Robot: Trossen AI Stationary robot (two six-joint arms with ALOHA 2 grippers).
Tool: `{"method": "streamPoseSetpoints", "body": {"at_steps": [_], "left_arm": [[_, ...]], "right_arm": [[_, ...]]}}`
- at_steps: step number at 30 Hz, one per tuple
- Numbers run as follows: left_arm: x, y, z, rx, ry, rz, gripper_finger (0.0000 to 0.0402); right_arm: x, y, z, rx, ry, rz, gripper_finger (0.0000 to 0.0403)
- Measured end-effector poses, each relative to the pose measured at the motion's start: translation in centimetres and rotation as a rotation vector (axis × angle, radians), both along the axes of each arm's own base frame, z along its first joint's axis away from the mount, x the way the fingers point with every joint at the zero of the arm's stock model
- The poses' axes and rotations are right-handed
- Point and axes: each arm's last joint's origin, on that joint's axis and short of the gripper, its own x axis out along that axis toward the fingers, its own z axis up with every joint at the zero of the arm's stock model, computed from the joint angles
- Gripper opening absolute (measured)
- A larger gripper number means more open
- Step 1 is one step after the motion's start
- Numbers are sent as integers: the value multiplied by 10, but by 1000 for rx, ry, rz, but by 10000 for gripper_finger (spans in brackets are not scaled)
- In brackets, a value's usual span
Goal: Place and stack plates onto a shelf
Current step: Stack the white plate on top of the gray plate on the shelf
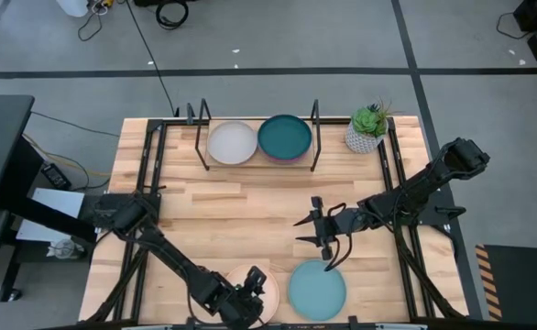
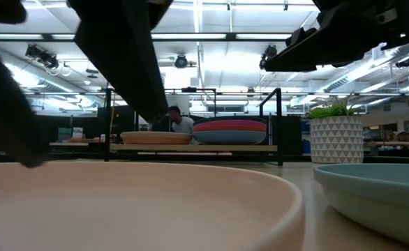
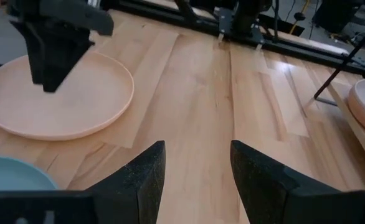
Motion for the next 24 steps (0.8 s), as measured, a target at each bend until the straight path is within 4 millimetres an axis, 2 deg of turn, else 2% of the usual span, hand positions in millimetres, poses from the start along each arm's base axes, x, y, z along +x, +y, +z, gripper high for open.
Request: {"method": "streamPoseSetpoints", "body": {"at_steps": [9, 14, 24], "left_arm": [[12, 12, -12, -58, 64, -11, 210], [15, 15, -18, -25, 79, -43, 210], [17, 13, -16, -20, 48, -82, 210]], "right_arm": [[-1, 0, -2, 21, 15, -2, 187], [-6, -2, -9, 17, 5, -21, 187], [-9, 0, -12, 23, 7, -17, 187]]}}
